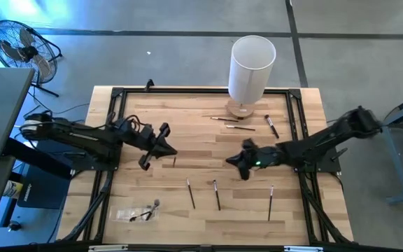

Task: Put items in baskets/containers
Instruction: Put the eyeshadow brush into the transparent organizer

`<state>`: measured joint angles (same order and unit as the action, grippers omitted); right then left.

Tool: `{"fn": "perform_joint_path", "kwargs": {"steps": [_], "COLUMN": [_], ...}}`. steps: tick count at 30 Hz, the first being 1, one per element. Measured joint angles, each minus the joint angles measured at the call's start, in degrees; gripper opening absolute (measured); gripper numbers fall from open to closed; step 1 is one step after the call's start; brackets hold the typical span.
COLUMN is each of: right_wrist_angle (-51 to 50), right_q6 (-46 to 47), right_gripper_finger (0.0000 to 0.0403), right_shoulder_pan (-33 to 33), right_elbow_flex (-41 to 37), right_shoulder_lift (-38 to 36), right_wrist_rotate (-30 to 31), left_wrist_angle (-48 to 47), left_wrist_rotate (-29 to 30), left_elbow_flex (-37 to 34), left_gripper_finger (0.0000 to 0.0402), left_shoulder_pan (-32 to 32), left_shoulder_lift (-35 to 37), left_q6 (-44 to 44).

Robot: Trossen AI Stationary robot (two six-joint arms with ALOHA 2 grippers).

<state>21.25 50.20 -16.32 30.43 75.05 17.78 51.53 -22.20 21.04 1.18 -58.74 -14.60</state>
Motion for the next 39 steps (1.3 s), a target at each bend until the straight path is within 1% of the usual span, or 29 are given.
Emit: {"fn": "perform_joint_path", "kwargs": {"steps": [2,5,8,10,12,15,19,21,25,26,29,33,39], "right_wrist_angle": [-1.05,-7.48,-14.43,-16.99,-17.24,-17.28,-17.34,-17.23,-17.1,-16.94,-17.21,-17.19,-17.22], "right_q6": [-3.35,-6.46,-4.09,-2.41,-2.16,-2.15,-2.18,-2.18,-2.05,-1.98,-0.34,0.36,0.36], "right_gripper_finger": [0.0,0.0,0.0,0.0,0.0,0.0,0.0,0.0,0.0,0.0,0.0,0.0,0.0], "right_shoulder_pan": [-0.84,-1.95,-2.38,-2.49,-2.54,-2.75,-2.78,-2.77,-2.75,-2.75,-2.75,-2.75,-2.75], "right_elbow_flex": [5.82,15.05,22.8,26.68,29.9,33.65,36.44,37.06,37.92,37.95,37.95,37.95,37.95], "right_shoulder_lift": [5.78,13.32,19.43,22.55,24.96,27.5,28.54,28.55,28.56,28.56,28.59,28.59,28.61], "right_wrist_rotate": [-0.18,-0.08,1.26,0.86,0.09,0.02,1.41,2.26,3.79,3.76,3.87,3.68,3.54], "left_wrist_angle": [-6.19,-16.25,-26.04,-32.66,-39.21,-45.58,-48.15,-48.2,-48.1,-47.91,-46.94,-42.92,-31.41], "left_wrist_rotate": [0.54,5.17,11.03,15.36,19.94,26.58,35.93,41.56,55.84,59.67,68.41,76.06,83.09], "left_elbow_flex": [-0.04,-0.04,-0.04,-0.04,-0.07,-0.02,-0.02,-0.04,-0.02,-0.03,-0.04,-0.04,-0.04], "left_gripper_finger": [0.0,0.0,0.0,0.0,0.0,0.0,0.0,0.0,0.0,0.0,0.0,0.0,0.0], "left_shoulder_pan": [-0.98,-3.63,-7.42,-10.75,-14.63,-21.72,-33.55,-39.78,-51.73,-54.34,-61.16,-67.6,-74.05], "left_shoulder_lift": [3.16,9.42,16.04,20.22,25.15,30.95,34.76,34.94,32.47,31.58,28.83,23.3,12.72], "left_q6": [1.29,3.93,6.03,7.08,7.31,6.85,6.81,6.8,6.64,6.5,4.04,0.77,0.66]}}
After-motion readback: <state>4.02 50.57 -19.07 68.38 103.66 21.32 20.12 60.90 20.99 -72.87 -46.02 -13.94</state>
